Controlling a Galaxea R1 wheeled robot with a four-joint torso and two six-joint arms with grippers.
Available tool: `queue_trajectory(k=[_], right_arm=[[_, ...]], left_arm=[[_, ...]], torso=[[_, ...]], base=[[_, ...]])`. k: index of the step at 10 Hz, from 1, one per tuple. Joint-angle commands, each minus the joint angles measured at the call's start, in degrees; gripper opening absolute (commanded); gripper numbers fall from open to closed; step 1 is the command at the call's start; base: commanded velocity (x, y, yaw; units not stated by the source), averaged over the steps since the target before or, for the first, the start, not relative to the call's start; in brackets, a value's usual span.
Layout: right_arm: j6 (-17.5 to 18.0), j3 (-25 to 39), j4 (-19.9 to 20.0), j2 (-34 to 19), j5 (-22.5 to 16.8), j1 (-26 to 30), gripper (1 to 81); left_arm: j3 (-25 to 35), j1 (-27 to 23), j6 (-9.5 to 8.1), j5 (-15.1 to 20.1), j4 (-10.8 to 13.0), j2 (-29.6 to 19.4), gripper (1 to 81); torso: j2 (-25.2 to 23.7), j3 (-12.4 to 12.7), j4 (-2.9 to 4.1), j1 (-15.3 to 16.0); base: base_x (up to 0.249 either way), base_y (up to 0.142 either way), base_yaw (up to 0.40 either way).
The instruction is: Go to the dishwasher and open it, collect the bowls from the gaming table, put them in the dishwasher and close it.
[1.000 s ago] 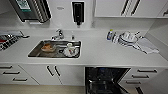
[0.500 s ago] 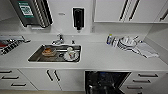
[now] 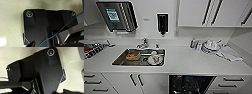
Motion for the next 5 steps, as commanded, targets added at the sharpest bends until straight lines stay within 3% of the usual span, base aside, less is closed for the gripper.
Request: queue_trajectory(k=[1, 3, 5], right_arm=[[-0.12, -0.12, -0.56, -1.18, -2.78, 1.54, 81.1], [-0.21, -0.12, -0.56, -1.26, -2.78, 1.53, 81.1], [-0.21, -0.21, -0.65, -1.26, -2.78, 1.36, 81.1]], left_arm=[[-0.08, -0.43, 0.15, 2.91, 0.41, -0.48, 81.1], [-0.08, -0.43, 0.15, 2.91, 0.41, -0.39, 81.1], [-0.08, -0.43, 0.15, 2.91, 0.41, -0.30, 81.1]], torso=[[-5.49, 0.00, 0.00, 3.54], [-9.51, 0.02, 0.00, 6.08], [-13.67, -5.09, 0.00, 8.68]], base=[[0.000, 0.000, 0.000], [0.000, 0.000, 0.000], [0.000, 0.000, 0.000]])
